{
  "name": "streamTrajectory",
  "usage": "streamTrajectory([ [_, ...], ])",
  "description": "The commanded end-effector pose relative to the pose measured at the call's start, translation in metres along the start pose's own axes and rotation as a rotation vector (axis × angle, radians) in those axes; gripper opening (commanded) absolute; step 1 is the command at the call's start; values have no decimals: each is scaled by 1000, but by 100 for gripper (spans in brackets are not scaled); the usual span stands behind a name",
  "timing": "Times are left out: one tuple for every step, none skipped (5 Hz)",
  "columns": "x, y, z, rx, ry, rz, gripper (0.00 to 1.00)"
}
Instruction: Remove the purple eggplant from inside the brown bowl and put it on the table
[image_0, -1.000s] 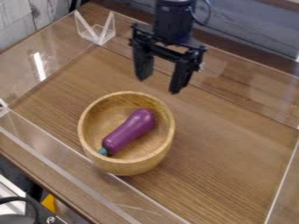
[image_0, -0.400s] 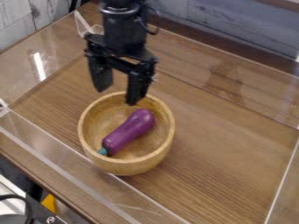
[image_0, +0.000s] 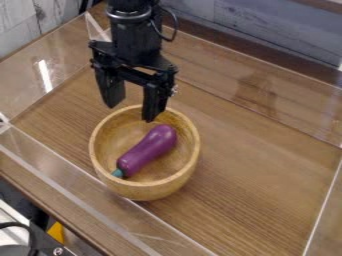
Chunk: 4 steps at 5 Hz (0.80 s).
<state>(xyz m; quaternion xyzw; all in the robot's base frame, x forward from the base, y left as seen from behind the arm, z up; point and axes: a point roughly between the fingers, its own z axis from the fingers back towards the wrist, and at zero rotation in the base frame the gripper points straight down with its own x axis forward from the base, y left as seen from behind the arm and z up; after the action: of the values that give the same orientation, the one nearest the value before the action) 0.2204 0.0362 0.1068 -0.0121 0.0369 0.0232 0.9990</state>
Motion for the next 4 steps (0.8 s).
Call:
streamTrajectory([
  [-3,-11,4,4,-44,-29,100],
  [-10,-21,-3,3,-45,-58,100],
  [-11,-20,-9,6,-59,-81,0],
  [-12,-20,-12,6,-73,-107,100],
])
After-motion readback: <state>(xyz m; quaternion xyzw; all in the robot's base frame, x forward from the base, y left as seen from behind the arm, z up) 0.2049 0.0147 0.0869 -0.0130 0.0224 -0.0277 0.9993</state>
